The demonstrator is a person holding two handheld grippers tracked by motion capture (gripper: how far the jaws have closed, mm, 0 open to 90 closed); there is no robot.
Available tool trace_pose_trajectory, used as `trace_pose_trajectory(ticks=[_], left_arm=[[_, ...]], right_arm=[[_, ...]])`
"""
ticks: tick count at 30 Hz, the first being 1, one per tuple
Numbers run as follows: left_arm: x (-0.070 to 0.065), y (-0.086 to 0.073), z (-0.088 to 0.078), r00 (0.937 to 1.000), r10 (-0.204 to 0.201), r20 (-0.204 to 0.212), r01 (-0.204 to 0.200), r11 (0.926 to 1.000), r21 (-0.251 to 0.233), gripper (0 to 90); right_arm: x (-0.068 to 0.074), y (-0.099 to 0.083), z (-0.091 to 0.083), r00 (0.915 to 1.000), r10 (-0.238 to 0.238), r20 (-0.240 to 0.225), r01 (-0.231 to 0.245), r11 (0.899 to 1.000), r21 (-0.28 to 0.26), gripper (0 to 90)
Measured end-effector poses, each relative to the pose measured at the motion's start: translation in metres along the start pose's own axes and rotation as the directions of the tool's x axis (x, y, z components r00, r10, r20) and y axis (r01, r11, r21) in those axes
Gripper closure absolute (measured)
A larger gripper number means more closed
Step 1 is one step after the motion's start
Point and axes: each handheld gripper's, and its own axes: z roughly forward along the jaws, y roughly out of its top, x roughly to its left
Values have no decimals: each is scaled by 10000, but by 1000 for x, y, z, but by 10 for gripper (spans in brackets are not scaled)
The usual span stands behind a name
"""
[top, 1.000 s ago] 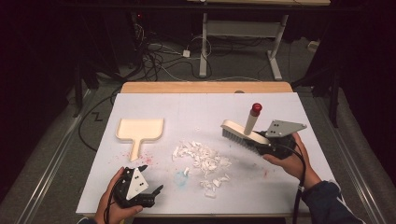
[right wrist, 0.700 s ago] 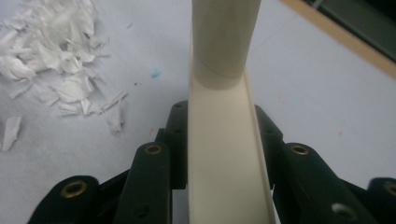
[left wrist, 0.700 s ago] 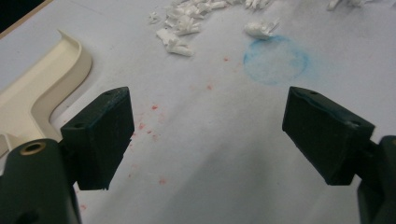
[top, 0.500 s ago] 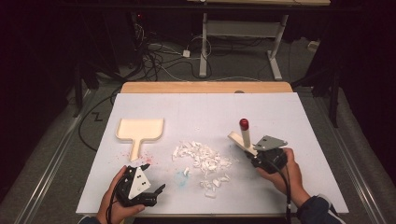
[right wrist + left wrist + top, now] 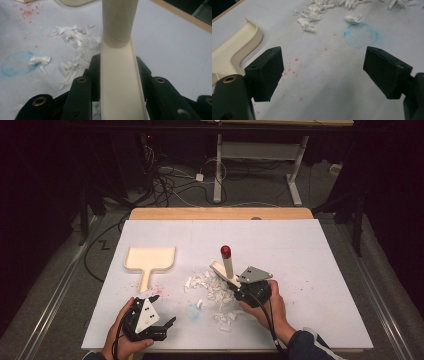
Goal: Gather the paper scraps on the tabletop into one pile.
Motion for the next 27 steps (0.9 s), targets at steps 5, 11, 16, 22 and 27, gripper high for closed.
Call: trace_pose_trajectory(ticks=[5,11,16,22,27], left_arm=[[1,-1,-1,10000,-65,-45,65,10000,31,161],[-1,-1,-2,9998,-52,-196,53,10000,68,161],[-1,-1,-3,9993,-21,-371,28,9998,179,161],[6,-2,-13,9956,-382,-858,368,9992,-171,161],[12,-2,-18,9919,-613,-1114,561,9972,-495,161]], right_arm=[[-14,7,-24,10000,1,0,-1,9965,-840,680],[-28,0,-61,9909,-478,-1258,324,9921,-1215,680],[-25,-16,-92,9571,-1193,-2641,817,9855,-1489,680],[2,-29,-100,8904,-1675,-4232,1004,9792,-1762,680],[33,-32,-69,8102,-2321,-5382,1837,9725,-1428,681]])
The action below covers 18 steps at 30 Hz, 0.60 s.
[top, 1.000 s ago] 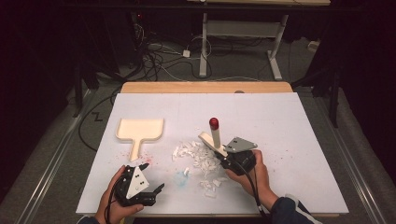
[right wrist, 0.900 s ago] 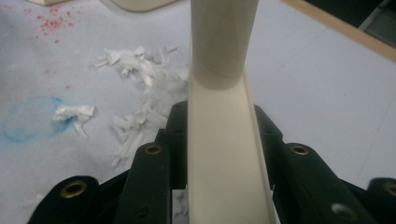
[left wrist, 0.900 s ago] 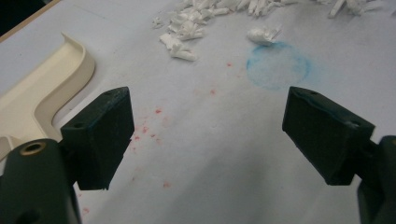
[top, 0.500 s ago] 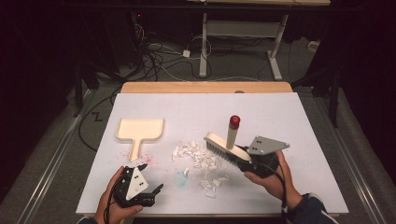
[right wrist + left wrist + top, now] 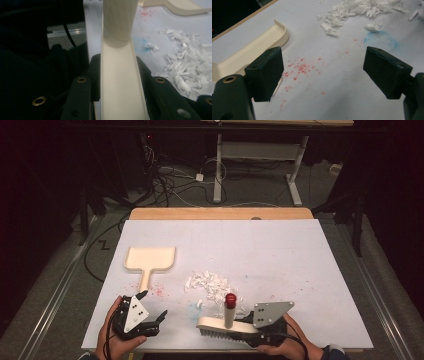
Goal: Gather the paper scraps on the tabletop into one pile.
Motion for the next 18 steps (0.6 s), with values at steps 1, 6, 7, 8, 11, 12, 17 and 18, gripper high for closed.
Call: trace_pose_trajectory(ticks=[1,6,7,8,11,12,17,18], left_arm=[[-1,0,1,10000,-64,70,63,9999,99,161],[-3,-1,5,9995,113,302,-121,9996,257,161],[-3,-1,5,9994,123,333,-132,9996,266,161],[-4,-1,6,9993,115,350,-124,9996,271,161],[-6,-1,10,9987,193,481,-211,9991,372,161],[-6,-1,10,9987,193,481,-211,9991,372,161],[-9,0,14,9970,232,743,-265,9987,440,161],[-10,-1,15,9966,219,795,-254,9987,437,161]], right_arm=[[0,0,0,10000,0,0,0,10000,0,681],[-21,-1,21,9996,0,271,-10,9993,374,680],[-27,-1,24,9994,-37,339,25,9994,358,679],[-34,-1,26,9992,64,403,-79,9993,373,678],[-51,2,37,9987,218,450,-236,9989,406,675],[-54,5,40,9991,160,403,-175,9992,371,675],[-69,17,50,9982,-40,604,33,9999,108,677],[-75,21,54,9951,-132,975,133,9999,-5,678]])
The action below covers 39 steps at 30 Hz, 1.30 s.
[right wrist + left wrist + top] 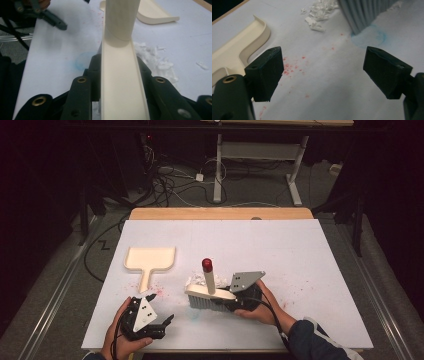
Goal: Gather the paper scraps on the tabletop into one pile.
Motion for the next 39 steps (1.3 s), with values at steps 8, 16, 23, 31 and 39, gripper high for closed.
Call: trace_pose_trajectory(ticks=[8,16,23,31,39], left_arm=[[-2,-1,2,9999,76,92,-77,9999,106,161],[-3,0,0,9999,133,26,-134,9999,109,161],[-3,0,-1,9999,139,-26,-139,9998,132,161],[-4,2,0,9998,217,-52,-216,9997,145,161],[-5,3,4,9995,295,146,-298,9994,158,161]], right_arm=[[-13,5,-11,9990,332,315,-314,9979,-565,680],[2,3,-71,9962,121,864,-64,9978,-658,679],[16,-30,-113,9892,295,1437,-267,9994,-214,680],[27,-72,-135,9878,769,1358,-845,9951,512,681],[13,-67,-106,9867,504,1548,-572,9976,400,682]])
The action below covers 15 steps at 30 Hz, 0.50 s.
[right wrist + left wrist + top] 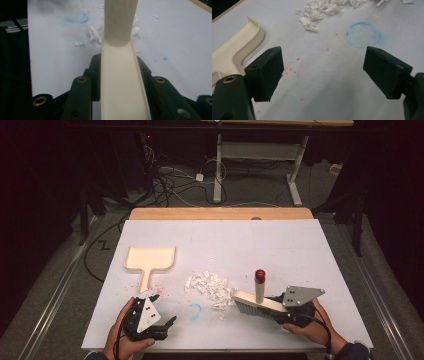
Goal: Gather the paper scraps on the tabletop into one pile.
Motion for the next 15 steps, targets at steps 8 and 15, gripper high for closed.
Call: trace_pose_trajectory(ticks=[8,15], left_arm=[[0,0,1,10000,-20,43,21,10000,-15,161],[0,0,1,10000,7,83,-7,10000,-9,161]], right_arm=[[-8,25,35,9978,-626,215,628,9980,-93,683],[-12,45,54,9985,-549,-12,547,9963,-659,682]])
